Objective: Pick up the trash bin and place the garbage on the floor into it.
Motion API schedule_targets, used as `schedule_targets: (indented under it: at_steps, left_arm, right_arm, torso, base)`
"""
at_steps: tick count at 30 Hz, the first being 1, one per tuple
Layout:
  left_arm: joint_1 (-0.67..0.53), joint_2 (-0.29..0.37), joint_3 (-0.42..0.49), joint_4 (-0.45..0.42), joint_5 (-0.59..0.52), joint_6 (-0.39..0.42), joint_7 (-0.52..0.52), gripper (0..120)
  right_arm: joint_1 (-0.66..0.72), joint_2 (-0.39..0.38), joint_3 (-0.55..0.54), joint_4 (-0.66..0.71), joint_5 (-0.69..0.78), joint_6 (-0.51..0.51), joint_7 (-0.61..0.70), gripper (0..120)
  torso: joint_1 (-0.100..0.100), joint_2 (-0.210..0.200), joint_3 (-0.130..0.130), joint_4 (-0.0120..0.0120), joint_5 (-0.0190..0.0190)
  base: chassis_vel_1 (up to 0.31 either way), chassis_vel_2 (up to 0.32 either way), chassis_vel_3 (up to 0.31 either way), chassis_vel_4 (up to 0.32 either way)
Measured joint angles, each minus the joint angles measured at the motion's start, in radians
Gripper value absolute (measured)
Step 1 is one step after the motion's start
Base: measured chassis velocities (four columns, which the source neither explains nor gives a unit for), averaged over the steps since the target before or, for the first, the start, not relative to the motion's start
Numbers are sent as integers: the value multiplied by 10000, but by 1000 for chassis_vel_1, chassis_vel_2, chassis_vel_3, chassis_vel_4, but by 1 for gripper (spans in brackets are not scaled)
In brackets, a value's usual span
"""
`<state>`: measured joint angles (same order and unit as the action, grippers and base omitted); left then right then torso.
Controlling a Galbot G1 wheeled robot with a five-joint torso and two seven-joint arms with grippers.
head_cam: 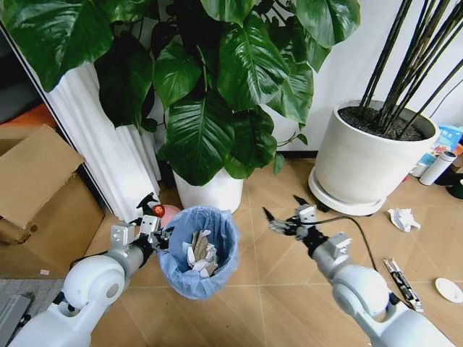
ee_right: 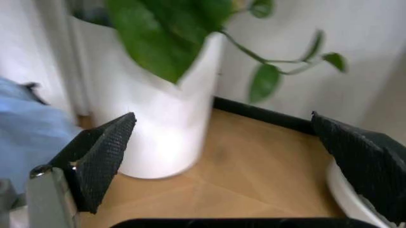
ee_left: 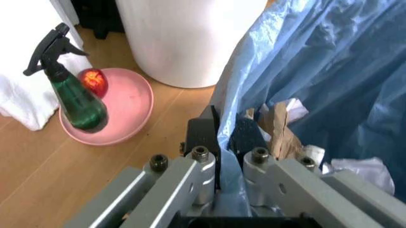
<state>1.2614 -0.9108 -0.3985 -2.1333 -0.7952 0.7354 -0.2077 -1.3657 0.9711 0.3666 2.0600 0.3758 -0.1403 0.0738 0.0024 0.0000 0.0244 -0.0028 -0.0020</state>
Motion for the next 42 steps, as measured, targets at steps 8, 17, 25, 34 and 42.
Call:
schedule_targets:
  at_steps: [8,17,25,34,42]
  left_arm:
    - [91,52,-1,-138,-15,-1,14,0]
    - [164,84,-1,-247,-25,-1,25,0]
    - [214,90,1,-311,-32,-1,43,0]
    - [250,90,9,-349,-35,0,44,0]
    - [316,82,11,-413,-36,-1,44,0]
  right_arm:
    - [-388,563,755,-282,-213,157,-110,100]
    - [-494,678,1184,-479,-194,207,-145,100]
    - [-555,680,1301,-580,-183,241,-167,100]
    - [-642,743,1335,-611,-191,266,-223,100]
    - [-726,819,1335,-619,-228,266,-254,100]
  torso:
    - [0,-1,0,3,2]
    - [0,-1,1,0,2]
    - [0,0,0,1,1]
    - [0,0,1,2,0]
    - [0,0,0,1,-6]
  base:
    - [0,0,0,0]
    - [-78,-73,69,74]
    - [-130,-118,114,126]
    - [-126,-126,129,125]
    - [-175,-171,179,175]
